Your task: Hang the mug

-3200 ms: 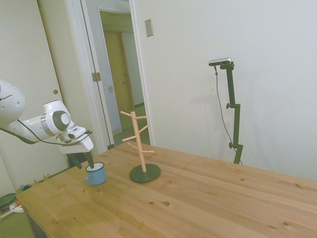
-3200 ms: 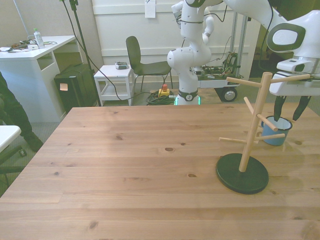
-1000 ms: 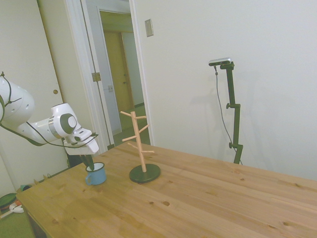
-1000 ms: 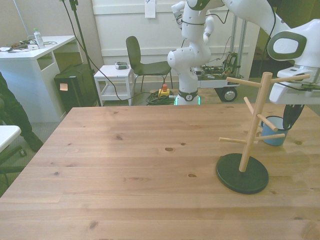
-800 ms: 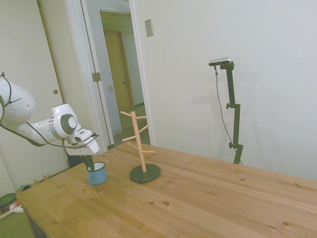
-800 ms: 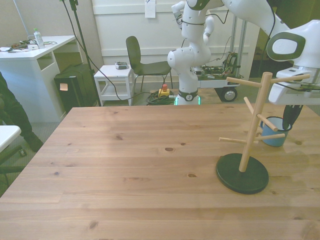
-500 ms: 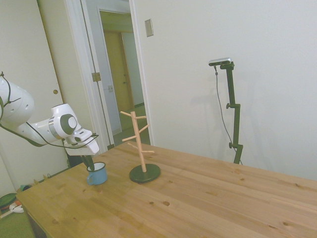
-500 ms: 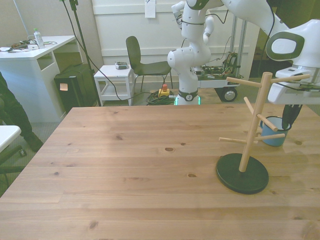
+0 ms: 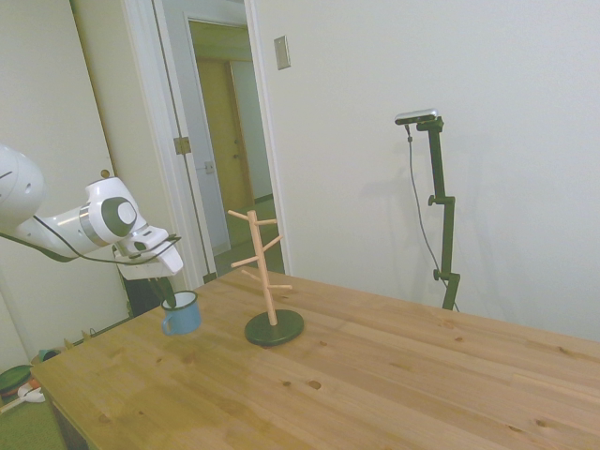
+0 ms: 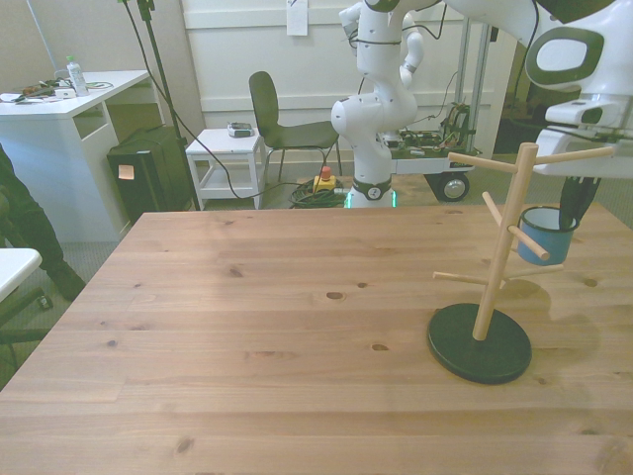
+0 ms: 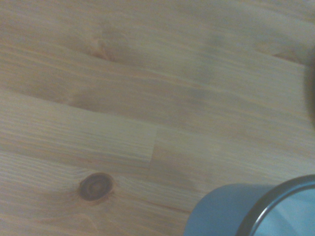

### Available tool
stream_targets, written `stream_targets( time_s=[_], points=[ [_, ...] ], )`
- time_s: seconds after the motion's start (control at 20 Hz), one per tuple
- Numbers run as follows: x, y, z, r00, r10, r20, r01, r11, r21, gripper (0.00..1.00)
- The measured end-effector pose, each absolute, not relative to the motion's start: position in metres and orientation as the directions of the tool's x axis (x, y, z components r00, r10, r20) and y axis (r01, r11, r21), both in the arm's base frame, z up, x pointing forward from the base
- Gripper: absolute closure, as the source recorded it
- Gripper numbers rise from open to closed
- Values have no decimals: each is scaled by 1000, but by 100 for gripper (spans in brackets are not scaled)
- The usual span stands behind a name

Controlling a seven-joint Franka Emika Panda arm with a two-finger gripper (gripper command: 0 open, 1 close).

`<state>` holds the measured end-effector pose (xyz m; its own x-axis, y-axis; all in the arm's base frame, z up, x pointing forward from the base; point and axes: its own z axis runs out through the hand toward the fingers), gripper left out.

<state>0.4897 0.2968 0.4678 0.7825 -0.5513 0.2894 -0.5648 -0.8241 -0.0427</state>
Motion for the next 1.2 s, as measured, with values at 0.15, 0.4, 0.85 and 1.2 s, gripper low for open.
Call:
stream_targets(
  time_s=[0.15,0.4,0.85,1.2],
  points=[
    [484,297,512,776,-546,316,-558,-828,-61,100],
    [483,296,553,768,-542,341,-550,-831,-83,100],
    [502,277,618,746,-557,364,-560,-821,-110,100],
    [536,257,670,733,-574,365,-571,-811,-130,100]
  ],
)
